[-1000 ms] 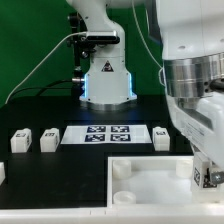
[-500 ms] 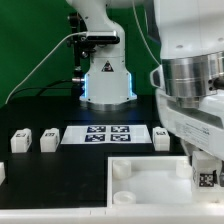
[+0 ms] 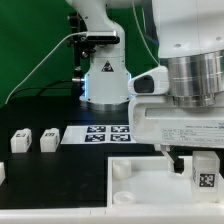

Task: Assemble one leg

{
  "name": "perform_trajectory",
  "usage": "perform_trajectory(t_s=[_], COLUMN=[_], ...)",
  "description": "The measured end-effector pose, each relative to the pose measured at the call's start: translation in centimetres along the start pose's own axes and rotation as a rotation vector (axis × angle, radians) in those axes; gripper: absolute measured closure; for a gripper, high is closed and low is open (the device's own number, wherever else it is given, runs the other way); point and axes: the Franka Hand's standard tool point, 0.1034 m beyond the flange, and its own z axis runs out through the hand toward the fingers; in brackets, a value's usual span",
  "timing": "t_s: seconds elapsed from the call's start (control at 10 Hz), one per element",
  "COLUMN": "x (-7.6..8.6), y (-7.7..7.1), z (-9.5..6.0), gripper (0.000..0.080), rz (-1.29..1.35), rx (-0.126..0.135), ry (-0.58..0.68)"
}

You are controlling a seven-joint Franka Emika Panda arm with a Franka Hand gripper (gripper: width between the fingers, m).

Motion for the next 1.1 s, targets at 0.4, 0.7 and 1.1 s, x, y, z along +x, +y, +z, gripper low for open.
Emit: perform_trajectory(t_s=[0.4,0.7,1.1], x=[0.48,0.4,0.5], y=[0.14,0.2,0.35], z=[-0.58,-0.48,-0.49], gripper=[0.0162,0.0345,0.0509], rz=[-0.498,-0.442,-0.058], rx=[-0.047,-0.046,-0.04], ry=[0.017,0.016,0.024])
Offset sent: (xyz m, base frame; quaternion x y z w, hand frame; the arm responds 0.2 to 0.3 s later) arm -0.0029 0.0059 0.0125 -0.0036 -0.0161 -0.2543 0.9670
